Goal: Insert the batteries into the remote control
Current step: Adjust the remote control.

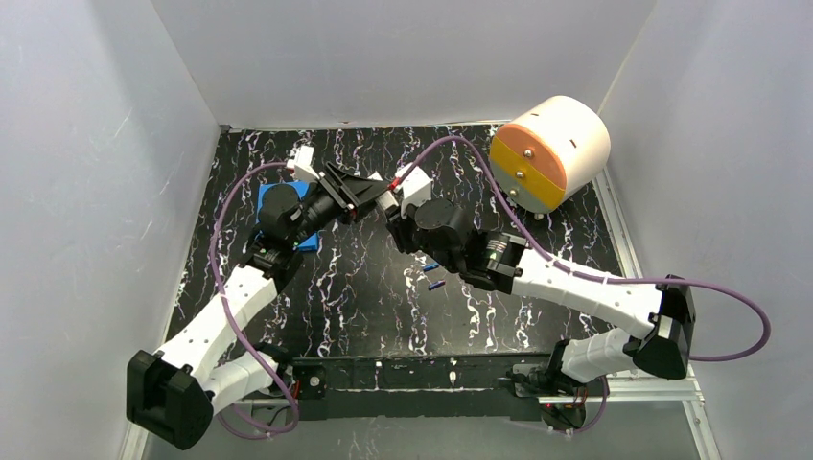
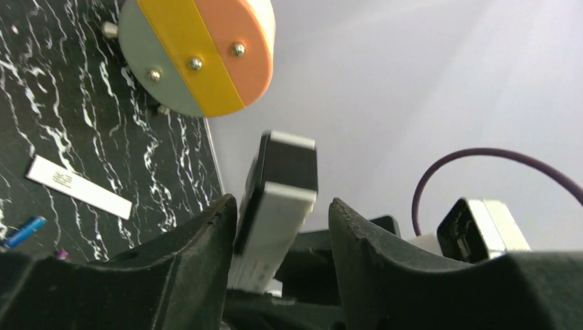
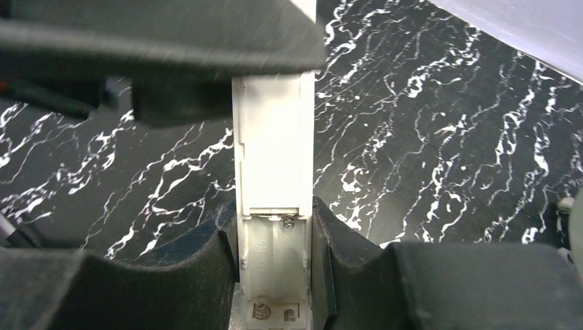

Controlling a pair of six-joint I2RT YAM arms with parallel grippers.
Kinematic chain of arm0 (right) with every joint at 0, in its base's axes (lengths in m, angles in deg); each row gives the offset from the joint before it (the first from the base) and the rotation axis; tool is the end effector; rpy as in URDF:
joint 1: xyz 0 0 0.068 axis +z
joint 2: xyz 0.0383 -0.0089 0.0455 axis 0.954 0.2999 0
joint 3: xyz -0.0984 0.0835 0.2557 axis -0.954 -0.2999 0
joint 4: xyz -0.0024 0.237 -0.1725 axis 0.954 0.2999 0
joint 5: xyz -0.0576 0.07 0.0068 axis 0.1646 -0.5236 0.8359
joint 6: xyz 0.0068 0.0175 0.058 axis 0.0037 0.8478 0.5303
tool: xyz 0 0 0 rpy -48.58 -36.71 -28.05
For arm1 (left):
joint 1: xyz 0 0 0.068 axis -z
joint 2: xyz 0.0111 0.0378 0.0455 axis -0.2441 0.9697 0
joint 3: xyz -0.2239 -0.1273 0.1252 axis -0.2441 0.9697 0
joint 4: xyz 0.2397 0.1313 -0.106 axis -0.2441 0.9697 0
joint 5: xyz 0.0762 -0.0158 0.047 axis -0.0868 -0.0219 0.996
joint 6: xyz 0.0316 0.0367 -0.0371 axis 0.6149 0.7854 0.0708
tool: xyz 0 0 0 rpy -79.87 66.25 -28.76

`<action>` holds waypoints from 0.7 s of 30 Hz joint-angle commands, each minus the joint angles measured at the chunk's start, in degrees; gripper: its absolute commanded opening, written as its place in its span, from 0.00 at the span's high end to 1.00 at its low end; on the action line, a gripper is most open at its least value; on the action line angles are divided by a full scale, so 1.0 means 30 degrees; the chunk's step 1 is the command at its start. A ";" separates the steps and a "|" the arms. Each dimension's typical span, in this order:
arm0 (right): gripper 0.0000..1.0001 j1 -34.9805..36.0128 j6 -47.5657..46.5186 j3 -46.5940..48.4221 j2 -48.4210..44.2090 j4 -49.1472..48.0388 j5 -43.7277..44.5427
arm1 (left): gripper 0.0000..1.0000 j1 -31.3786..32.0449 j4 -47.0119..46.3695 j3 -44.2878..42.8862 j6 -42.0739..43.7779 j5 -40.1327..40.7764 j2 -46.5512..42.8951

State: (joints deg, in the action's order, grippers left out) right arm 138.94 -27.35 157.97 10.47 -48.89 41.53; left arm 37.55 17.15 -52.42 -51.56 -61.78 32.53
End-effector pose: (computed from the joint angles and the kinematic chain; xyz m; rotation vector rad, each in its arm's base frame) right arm 0.1602 0.3151 0.3750 -0.6104 1.7577 0.4787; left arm 0.2471 -0.1273 0.3587 -0.3043 1.6488 -1.6147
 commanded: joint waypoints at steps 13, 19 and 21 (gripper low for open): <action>0.84 0.0003 0.0719 0.0920 -0.0500 -0.0573 -0.0654 | 0.49 0.1539 0.0308 -0.0369 0.1475 0.2028 -0.0312; 0.82 -0.0048 0.1287 0.0822 -0.0638 -0.0136 -0.0813 | 0.71 0.1561 0.0352 -0.0698 0.2197 0.1680 0.0042; 0.81 -0.0172 0.1642 0.0808 -0.0623 -0.0032 -0.0835 | 0.84 0.1554 0.0362 -0.0648 0.2500 0.1649 -0.0051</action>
State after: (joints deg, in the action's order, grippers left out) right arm 138.83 -24.75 159.17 10.41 -48.04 39.80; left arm 42.01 18.88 -52.20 -46.43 -56.16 32.98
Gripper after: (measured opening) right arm 0.422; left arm 0.266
